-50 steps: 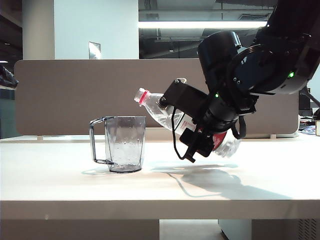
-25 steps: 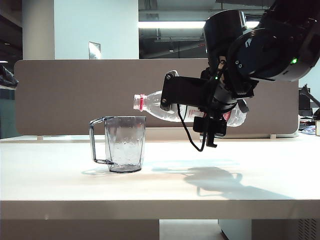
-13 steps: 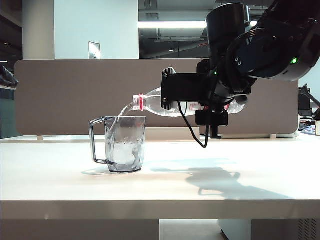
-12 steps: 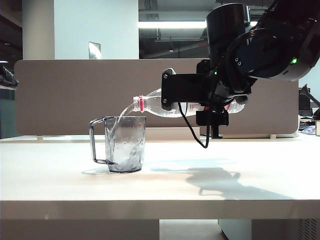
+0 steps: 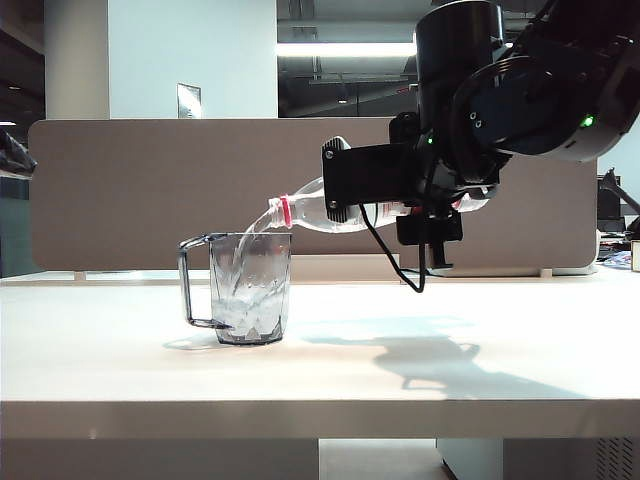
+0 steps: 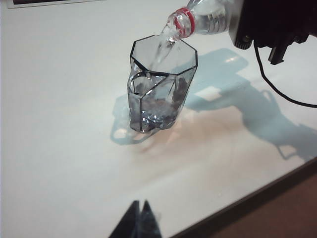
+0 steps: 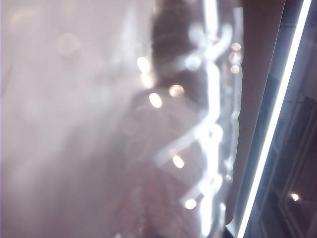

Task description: Pick up the mineral water bottle on the table and pour water into the mug until it's full.

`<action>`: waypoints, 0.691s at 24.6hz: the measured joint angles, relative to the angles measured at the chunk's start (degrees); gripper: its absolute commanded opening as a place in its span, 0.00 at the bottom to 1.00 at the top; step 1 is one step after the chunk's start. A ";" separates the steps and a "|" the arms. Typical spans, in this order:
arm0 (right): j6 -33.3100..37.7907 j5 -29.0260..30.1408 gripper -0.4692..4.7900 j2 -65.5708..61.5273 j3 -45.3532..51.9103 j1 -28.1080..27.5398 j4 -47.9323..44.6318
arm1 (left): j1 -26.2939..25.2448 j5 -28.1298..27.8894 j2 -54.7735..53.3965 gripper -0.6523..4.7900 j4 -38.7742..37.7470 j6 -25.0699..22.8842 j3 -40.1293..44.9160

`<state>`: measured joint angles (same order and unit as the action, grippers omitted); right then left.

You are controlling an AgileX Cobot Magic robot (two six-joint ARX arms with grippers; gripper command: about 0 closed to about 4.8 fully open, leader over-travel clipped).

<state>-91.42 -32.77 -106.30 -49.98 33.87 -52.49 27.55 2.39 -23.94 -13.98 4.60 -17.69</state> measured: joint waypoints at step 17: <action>-3.82 -1.36 0.65 0.13 -0.07 0.31 -2.08 | 0.00 0.00 0.00 0.12 0.00 0.00 0.00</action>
<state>-95.24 -34.13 -106.17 -50.04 34.17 -54.57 27.55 2.39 -23.94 -13.98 4.60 -17.69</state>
